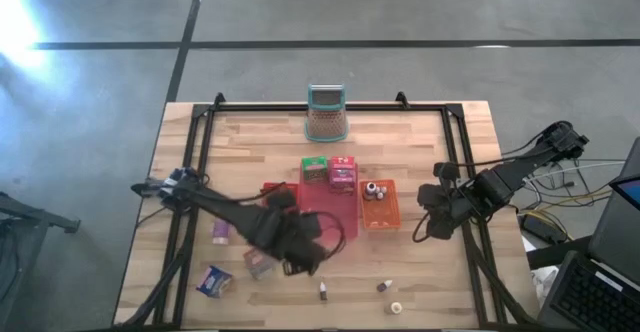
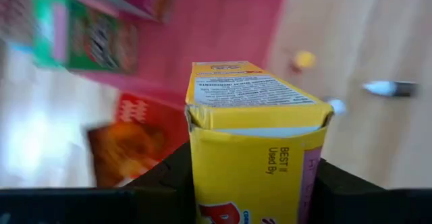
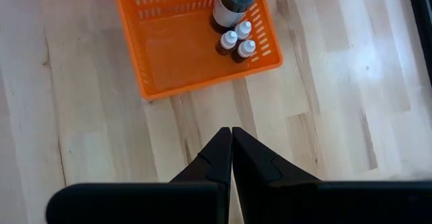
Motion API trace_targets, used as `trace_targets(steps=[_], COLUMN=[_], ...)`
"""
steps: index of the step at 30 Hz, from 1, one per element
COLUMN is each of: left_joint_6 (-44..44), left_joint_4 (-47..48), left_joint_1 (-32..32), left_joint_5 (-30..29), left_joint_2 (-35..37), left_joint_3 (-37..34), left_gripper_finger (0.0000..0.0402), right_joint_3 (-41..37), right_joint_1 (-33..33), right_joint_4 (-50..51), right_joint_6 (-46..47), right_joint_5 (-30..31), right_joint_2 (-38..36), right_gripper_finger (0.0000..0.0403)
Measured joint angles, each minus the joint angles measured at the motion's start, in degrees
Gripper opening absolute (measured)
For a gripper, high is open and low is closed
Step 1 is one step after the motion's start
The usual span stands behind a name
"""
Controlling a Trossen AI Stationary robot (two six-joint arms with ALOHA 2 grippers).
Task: Pick & Place Kitchen Items
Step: Put the yellow cereal box into the pink bin
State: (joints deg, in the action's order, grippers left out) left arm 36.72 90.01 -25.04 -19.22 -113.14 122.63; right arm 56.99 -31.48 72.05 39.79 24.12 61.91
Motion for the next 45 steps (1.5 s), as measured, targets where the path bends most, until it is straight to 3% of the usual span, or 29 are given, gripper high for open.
trace_targets(steps=[10,15,19,32,45], left_joint_6=[-18.34,-24.43,-28.48,-39.8,-40.22], left_joint_4=[0.05,0.03,-0.17,-8.76,-16.11], left_joint_1=[6.64,8.25,9.55,15.63,22.78], left_joint_5=[-7.0,-7.12,-4.62,3.74,11.2], left_joint_2=[-0.02,-0.02,-0.02,-0.06,0.04], left_joint_3=[-0.04,-0.15,-0.19,-6.43,-14.37], left_gripper_finger=[0.0161,0.0161,0.0161,0.0161,0.0161], right_joint_3=[-0.02,-0.47,-1.99,-4.0,-4.0], right_joint_1=[0.07,0.18,0.39,0.6,0.8], right_joint_4=[-5.89,-10.66,-16.54,-17.9,-17.91], right_joint_6=[0.15,-0.95,-2.66,-0.92,-1.12], right_joint_5=[-0.59,-3.28,-7.47,-7.26,-7.16], right_joint_2=[-0.63,-0.67,-0.7,-0.79,-0.79], right_gripper_finger=[0.0008,0.0008,0.0008,0.0008,0.0008])
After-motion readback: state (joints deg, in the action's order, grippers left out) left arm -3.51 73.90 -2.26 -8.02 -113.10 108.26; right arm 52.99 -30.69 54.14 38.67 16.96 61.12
